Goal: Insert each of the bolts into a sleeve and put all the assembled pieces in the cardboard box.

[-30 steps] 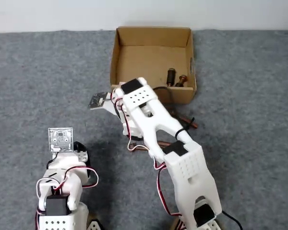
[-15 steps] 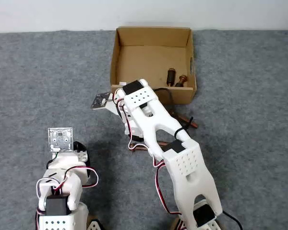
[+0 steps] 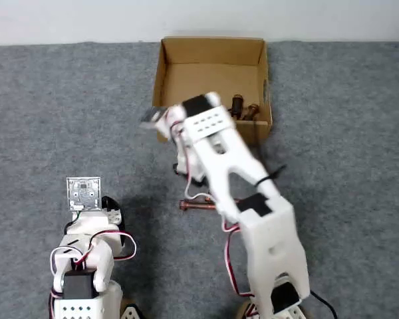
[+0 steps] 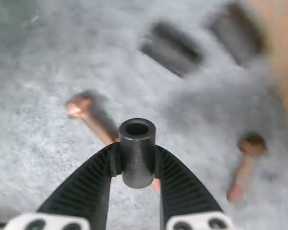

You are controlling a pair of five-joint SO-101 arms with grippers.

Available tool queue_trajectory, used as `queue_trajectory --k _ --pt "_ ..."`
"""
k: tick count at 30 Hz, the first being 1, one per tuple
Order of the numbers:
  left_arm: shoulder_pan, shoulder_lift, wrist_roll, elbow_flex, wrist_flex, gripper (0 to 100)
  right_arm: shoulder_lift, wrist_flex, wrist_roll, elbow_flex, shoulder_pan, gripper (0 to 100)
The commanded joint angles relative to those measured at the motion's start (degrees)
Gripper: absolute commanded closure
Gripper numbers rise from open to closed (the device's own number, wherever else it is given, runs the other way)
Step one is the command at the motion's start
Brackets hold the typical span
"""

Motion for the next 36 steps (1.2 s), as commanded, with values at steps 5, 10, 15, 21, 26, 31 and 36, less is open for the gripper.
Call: queue_trajectory --k 5,10,15,21,26,31,36 --pt "0.8 -0.5 -1.5 -0.2 -1.8 99 -16.6 2.5 -18.6 0.7 8.7 99.0" --pt "3.8 -0.6 -6.9 -0.7 -6.0 99 -30.5 2.4 -26.0 11.9 16.1 99.0" --pt "9.7 -0.4 -6.5 -3.6 -9.1 99 -45.3 2.2 -30.3 24.8 23.7 99.0" --pt "12.0 -0.4 -6.4 -6.0 -6.2 99 -59.3 1.9 -30.7 37.7 32.5 99.0" --pt "12.1 -0.3 -6.4 -9.8 -3.6 99 -68.6 1.0 -30.8 46.9 39.3 99.0" --pt "13.5 -0.3 -6.4 -14.9 0.6 99 -76.7 1.1 -30.8 53.9 43.2 99.1" --pt "16.5 3.3 -2.0 -22.2 4.6 99 -84.7 -0.3 -30.8 60.2 45.1 99.1"
